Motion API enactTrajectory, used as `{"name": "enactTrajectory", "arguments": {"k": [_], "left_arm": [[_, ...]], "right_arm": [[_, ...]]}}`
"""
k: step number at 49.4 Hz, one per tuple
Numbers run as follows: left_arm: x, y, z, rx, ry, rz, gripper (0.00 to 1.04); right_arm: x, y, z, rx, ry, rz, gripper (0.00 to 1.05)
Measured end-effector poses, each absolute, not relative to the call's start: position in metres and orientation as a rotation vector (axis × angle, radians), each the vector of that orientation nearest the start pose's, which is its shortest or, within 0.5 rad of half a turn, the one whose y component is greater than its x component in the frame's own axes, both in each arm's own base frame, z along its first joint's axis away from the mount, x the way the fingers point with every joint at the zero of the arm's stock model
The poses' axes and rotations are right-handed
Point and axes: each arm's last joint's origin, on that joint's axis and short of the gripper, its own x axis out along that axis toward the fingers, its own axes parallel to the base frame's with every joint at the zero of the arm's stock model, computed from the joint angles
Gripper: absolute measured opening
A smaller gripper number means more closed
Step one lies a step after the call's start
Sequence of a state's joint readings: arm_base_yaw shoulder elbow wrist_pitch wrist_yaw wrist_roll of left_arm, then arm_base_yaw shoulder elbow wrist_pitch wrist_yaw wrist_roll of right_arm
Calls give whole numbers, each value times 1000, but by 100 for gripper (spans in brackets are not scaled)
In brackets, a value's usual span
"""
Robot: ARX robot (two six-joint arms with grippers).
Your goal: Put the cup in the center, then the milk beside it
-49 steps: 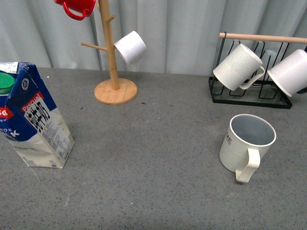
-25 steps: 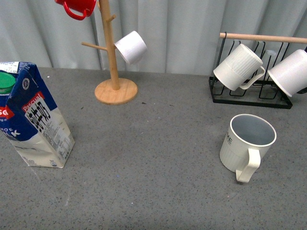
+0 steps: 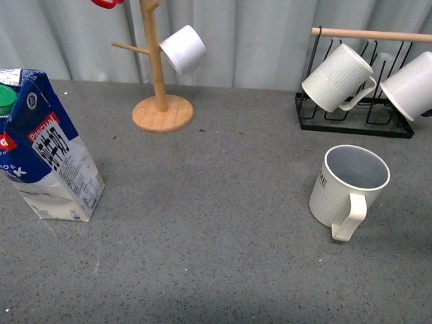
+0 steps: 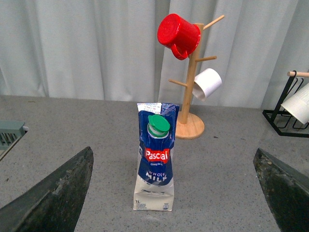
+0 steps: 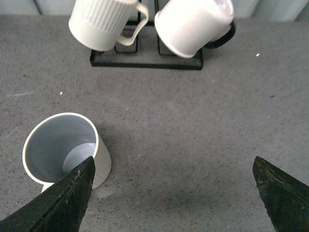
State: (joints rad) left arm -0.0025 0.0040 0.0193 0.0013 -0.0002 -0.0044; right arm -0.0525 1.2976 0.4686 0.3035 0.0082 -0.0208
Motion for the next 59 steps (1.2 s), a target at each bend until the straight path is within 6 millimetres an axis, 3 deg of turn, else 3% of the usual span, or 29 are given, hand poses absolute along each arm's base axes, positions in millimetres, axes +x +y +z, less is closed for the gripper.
{"name": "enactTrajectory", "arguments": {"k": [9,22,38,52,59], "left_arm": [[97,0,170,-4,-17,-2,98],[97,0,170,-4,-17,-3,98],[97,0,170,-4,-17,-2,98],[97,0,170,-4,-17,-2,98],[97,0,170,-4,-17,-2,98]], "right_arm": [[287,-9,154,79,693,-25,95],[320,0,129,158,846,-38,95],[343,16,108,178,935,-19,95],[349,24,103,174,939,1,95],[350,25,104,177,951,-1,74]]}}
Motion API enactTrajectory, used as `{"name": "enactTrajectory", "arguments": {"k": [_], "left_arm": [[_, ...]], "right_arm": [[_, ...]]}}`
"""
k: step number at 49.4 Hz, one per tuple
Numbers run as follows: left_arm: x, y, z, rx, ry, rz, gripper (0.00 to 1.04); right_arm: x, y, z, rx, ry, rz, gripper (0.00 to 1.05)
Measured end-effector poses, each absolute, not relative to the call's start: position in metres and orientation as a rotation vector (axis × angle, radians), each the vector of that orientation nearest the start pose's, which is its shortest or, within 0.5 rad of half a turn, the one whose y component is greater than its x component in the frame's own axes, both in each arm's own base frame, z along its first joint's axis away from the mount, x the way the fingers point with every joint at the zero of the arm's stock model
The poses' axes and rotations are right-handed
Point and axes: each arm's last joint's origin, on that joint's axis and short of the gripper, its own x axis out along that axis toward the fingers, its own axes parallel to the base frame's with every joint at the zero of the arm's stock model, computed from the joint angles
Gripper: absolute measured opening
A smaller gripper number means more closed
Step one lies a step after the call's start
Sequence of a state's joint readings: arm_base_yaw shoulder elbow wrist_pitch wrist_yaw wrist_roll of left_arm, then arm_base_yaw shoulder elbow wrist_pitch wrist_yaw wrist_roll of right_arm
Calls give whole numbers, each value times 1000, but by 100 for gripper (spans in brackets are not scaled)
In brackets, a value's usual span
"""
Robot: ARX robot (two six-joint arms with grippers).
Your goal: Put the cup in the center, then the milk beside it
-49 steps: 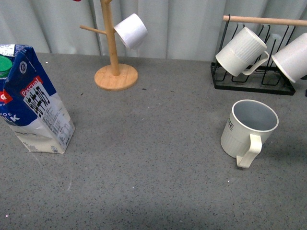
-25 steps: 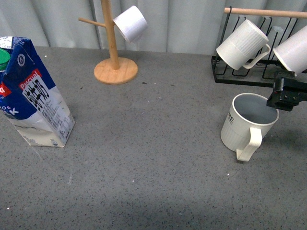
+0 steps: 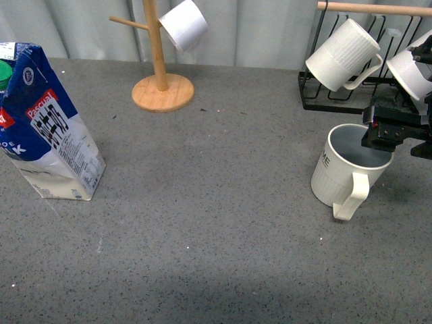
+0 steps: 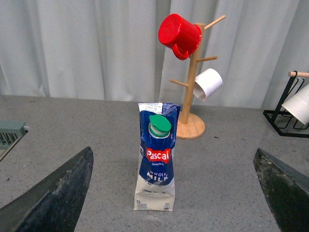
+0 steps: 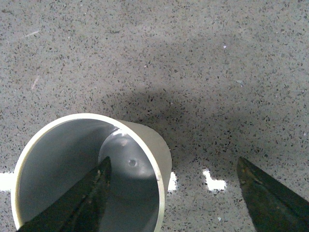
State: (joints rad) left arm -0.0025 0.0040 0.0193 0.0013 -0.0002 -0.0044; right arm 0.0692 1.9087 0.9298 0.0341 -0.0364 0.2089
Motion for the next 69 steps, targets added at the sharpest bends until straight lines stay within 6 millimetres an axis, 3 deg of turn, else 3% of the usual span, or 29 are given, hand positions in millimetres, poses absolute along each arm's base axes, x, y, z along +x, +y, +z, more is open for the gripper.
{"name": "enactTrajectory", "arguments": {"k": [4,16,24,38,48,56,69], "left_arm": [[97,0,170,-4,-17,-2,98],[97,0,170,-4,-16,-2,98],[97,0,170,-4,-16,-2,98],[97,0,170,-4,-16,-2,98],[97,0,170,-4,-16,-2,98],[97,0,170,-4,-16,-2,98],[97,0,170,-4,-16,-2,98]], "right_arm": [[350,25,104,183,979,-10,58],[349,26,103,185,1018,-24,28],[350,27,105,181,1028,-18,1],[350,41,121,162,1095,41,1],[361,94,139,105,1074,171,1],[367,132,129,72,1111,239,1],[376,152,114,76,1128,275,1]]}}
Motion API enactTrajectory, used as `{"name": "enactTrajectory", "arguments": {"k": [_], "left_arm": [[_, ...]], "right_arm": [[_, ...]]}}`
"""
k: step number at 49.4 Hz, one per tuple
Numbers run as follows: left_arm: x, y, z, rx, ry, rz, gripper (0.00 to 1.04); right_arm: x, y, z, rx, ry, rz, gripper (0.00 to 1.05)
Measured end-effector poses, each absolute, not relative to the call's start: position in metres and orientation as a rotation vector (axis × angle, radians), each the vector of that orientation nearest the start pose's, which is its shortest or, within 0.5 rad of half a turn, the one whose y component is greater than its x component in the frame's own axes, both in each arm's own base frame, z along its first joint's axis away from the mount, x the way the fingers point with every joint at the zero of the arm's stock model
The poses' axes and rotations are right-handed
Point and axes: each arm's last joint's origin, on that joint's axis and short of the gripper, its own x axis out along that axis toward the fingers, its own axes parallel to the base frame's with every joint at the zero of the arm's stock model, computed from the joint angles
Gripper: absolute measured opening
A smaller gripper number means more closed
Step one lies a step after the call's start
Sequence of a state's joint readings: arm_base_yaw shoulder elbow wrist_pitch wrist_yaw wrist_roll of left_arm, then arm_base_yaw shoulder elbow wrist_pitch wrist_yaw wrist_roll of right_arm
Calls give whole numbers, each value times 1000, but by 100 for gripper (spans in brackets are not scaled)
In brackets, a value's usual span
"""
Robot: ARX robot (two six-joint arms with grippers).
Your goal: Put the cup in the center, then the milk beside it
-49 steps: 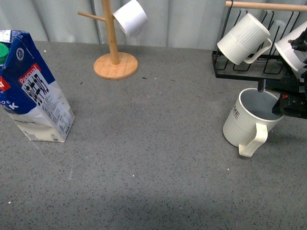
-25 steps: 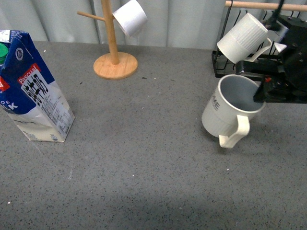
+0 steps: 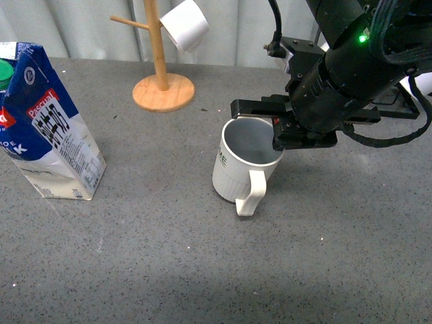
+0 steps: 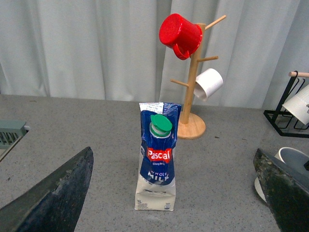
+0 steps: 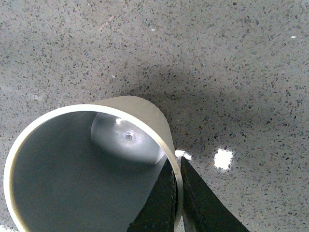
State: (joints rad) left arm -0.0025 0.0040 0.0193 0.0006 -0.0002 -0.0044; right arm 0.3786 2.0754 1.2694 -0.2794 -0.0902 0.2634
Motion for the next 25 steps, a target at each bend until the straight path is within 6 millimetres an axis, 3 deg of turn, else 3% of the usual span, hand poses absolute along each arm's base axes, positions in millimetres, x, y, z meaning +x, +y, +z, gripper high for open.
{"name": "enactTrajectory", "arguments": {"k": [9,15,25], "left_arm": [[97,0,170,-4,-16,-2,98],[97,0,170,-4,-16,-2,98],[97,0,170,-4,-16,-2,98]], "right_arm": [[378,154,111,80,1126,278,2],[380,154,112,96,1116,289,17],[376,145,122,163,950,351,58]]}}
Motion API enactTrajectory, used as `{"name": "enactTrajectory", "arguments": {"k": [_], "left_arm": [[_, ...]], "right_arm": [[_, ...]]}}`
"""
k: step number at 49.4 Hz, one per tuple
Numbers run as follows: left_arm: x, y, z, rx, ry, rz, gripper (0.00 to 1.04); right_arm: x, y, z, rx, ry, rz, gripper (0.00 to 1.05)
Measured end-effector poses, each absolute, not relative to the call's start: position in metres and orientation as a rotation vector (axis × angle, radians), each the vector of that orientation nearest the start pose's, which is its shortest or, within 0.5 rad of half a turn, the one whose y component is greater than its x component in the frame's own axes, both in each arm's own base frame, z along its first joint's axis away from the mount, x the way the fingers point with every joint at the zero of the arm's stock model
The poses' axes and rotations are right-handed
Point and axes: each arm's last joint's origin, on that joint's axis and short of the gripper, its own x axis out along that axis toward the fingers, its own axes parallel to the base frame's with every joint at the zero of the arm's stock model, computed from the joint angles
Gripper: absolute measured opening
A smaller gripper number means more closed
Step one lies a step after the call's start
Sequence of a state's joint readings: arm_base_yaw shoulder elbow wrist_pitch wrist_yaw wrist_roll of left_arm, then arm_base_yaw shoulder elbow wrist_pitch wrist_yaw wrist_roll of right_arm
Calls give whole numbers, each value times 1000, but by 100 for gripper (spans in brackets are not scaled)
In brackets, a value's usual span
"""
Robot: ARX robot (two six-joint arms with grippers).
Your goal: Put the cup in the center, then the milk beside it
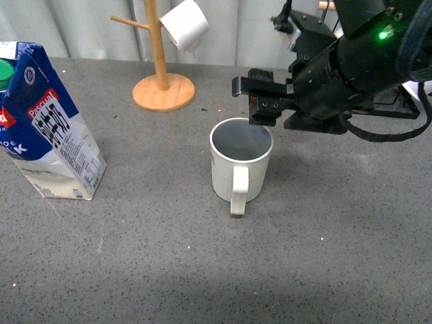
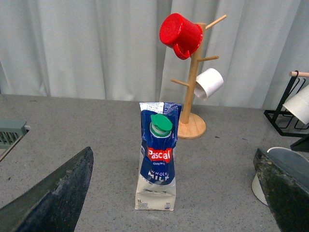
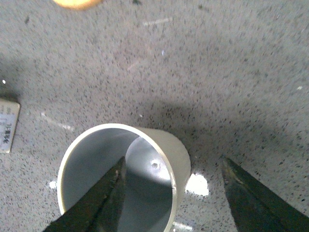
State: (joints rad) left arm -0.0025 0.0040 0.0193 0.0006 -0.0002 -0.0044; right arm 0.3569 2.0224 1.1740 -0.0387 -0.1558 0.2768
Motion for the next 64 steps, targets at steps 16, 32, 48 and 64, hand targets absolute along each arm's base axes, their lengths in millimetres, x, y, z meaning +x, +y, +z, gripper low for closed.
{"name": "enactTrajectory", "arguments": {"k": [16,32,48,64], "left_arm": [[97,0,170,-4,-16,-3,98],[97,0,170,-4,-16,-1,98],[97,0,170,-4,-16,-2,98],[97,0,170,-4,-16,-2,98]], "right_arm": [[338,98,146,99,634,285,95],[276,52,147,9,22,4,50],[214,23,162,-1,11,3,1],[172,3,161,0,20,13,1]]}}
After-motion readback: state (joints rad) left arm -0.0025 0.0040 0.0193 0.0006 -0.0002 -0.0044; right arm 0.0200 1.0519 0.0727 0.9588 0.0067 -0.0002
